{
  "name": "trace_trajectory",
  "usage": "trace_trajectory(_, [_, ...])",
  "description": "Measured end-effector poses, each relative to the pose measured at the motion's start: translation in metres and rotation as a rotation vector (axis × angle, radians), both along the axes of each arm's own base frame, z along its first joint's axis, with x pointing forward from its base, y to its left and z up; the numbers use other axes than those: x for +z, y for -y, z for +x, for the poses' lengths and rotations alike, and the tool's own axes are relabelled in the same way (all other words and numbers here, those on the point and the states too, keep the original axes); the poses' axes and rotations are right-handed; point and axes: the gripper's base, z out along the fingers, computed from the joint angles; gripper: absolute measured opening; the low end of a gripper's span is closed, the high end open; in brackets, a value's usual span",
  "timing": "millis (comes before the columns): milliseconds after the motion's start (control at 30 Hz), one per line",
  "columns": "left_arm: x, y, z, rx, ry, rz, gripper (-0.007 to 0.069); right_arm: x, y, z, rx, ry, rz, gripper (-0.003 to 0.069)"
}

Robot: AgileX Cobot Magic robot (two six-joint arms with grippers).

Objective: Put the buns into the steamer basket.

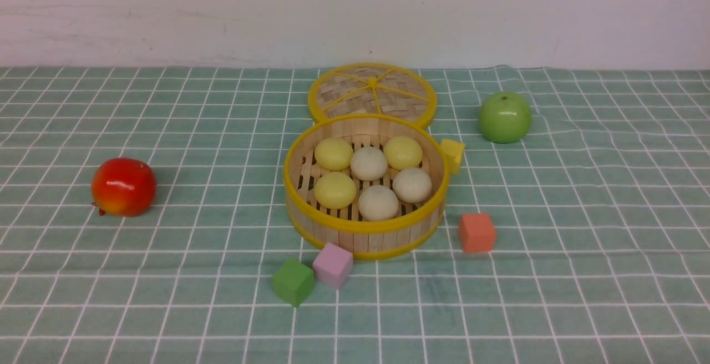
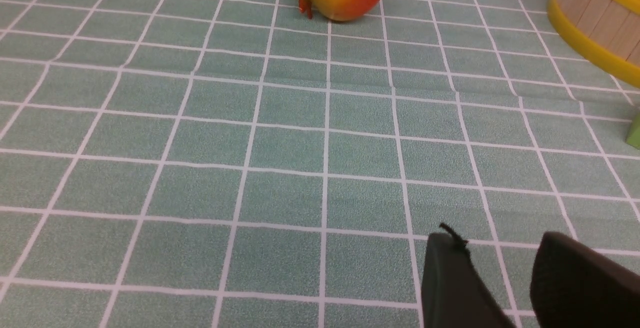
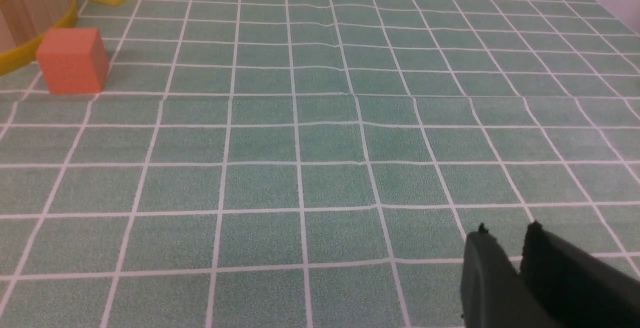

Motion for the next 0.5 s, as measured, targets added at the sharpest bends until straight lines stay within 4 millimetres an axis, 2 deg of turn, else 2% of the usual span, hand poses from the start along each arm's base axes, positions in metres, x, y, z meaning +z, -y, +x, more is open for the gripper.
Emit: trace_trajectory(500, [0.0,0.0,0.0,0.0,0.0,0.0,0.0238,0.0,0.0,0.0,0.0,0.0,0.0,0.0136])
